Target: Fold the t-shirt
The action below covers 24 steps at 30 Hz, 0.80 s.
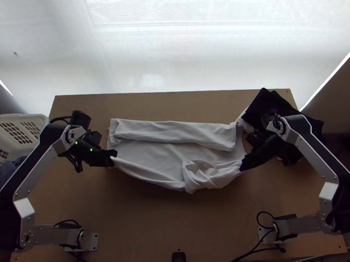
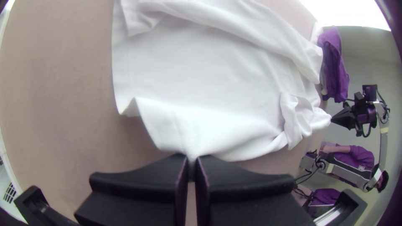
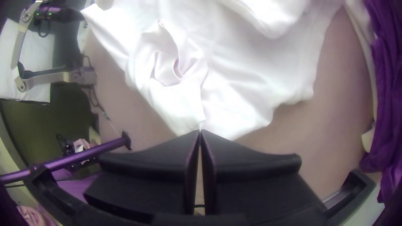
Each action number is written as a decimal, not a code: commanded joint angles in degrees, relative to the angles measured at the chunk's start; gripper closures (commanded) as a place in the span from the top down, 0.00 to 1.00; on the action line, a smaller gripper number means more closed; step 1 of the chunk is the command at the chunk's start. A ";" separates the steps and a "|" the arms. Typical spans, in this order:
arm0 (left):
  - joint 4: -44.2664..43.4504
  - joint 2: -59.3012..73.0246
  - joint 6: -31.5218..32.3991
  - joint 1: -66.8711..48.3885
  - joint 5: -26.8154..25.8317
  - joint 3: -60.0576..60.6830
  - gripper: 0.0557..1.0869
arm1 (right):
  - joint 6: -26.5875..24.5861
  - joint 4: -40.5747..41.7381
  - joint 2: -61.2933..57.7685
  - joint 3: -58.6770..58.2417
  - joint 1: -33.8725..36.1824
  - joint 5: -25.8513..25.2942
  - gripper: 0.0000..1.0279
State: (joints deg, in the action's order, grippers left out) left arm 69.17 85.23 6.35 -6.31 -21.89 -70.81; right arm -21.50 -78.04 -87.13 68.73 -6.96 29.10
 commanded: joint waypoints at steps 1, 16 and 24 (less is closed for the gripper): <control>3.17 8.28 2.18 0.86 -0.35 -10.23 0.03 | -0.39 -3.61 -8.67 11.69 1.16 1.40 0.03; 2.99 17.51 3.67 2.35 -0.26 -22.45 0.03 | 2.69 -3.61 -22.47 30.41 1.07 5.88 0.03; 2.82 21.56 6.04 5.34 -0.08 -25.96 0.03 | 2.69 -3.52 -26.60 34.28 2.65 5.88 0.03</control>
State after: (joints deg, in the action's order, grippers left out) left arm 72.16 103.44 11.18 -3.20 -22.20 -93.73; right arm -19.09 -81.62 -110.08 99.09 -5.23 34.85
